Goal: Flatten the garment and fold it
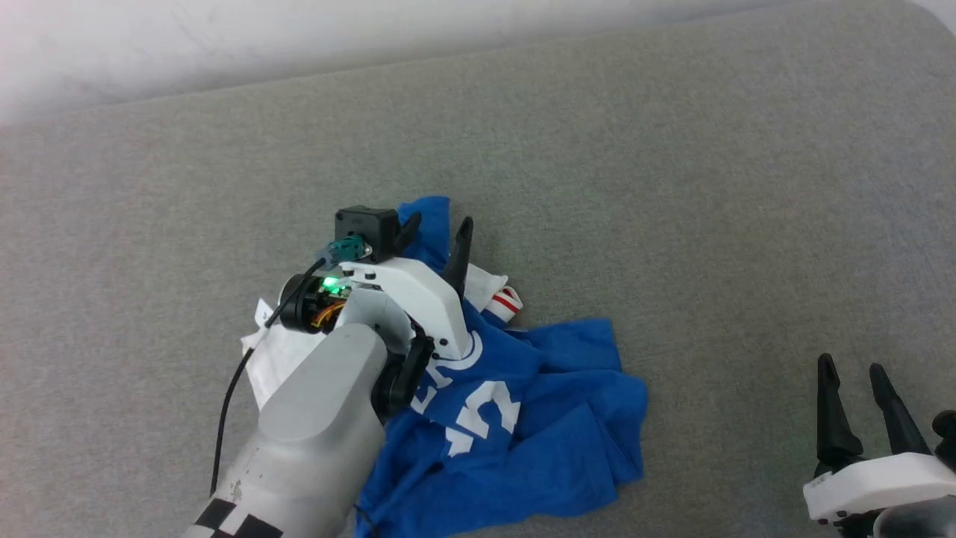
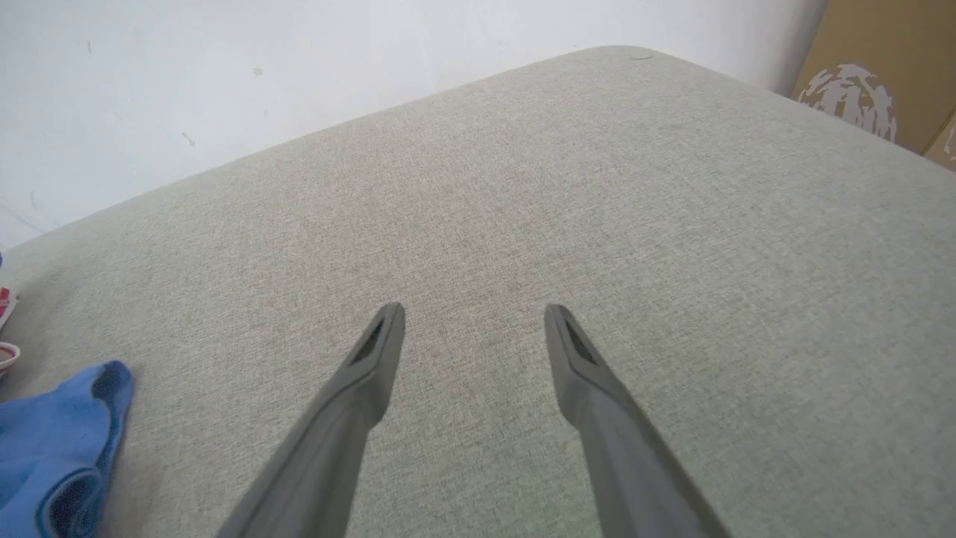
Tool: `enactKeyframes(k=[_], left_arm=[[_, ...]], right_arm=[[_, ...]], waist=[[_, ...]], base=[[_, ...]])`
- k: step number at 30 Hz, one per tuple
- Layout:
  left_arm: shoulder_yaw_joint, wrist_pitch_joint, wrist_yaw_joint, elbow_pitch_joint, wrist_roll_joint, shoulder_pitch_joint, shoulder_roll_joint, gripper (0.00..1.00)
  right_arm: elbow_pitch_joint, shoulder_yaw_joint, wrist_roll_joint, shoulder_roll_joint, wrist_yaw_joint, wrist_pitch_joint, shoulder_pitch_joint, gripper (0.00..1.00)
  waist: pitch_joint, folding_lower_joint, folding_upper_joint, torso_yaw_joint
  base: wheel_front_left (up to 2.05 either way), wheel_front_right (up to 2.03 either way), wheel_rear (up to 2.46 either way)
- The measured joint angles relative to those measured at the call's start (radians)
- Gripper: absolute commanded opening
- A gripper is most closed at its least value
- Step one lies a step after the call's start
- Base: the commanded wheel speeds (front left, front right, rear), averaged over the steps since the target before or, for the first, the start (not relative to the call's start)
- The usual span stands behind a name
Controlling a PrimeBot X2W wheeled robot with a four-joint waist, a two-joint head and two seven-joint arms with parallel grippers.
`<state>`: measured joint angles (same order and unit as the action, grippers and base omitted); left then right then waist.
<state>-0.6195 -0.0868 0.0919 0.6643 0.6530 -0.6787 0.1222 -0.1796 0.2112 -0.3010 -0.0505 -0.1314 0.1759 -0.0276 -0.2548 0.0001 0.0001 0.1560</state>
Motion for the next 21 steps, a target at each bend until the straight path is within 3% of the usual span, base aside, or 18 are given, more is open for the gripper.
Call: enactKeyframes(k=[5, 9, 15, 21], left_arm=[[0.018, -0.082, -0.005, -0.068, 0.014, 0.0, 0.002, 1.0], [0.024, -0.141, 0.016, -0.204, -0.032, 0.045, 0.052, 1.0], [0.101, -0.169, 0.125, -0.478, -0.133, 0.268, 0.177, 1.0], [0.293, -0.17, 0.217, -0.777, -0.22, 0.582, 0.193, 1.0]], right_arm=[[0.012, 0.003, 0.005, 0.0, 0.0, -0.017, -0.007, 1.0], [0.025, 0.01, 0.01, 0.0, 0.0, -0.027, -0.027, 1.0], [0.046, 0.016, 0.011, 0.0, 0.0, -0.035, -0.053, 1.0], [0.067, 0.017, 0.013, 0.0, 0.0, -0.038, -0.063, 1.0]], waist=[[0.039, -0.0001, 0.0, -0.027], [0.068, -0.0002, 0.0, -0.053], [0.096, -0.0002, 0.0, -0.098], [0.11, -0.0002, 0.0, -0.128]], base=[[0.0, 0.0, 0.0], [0.0, 0.0, 0.0], [0.0, 0.0, 0.0], [0.0, 0.0, 0.0]])
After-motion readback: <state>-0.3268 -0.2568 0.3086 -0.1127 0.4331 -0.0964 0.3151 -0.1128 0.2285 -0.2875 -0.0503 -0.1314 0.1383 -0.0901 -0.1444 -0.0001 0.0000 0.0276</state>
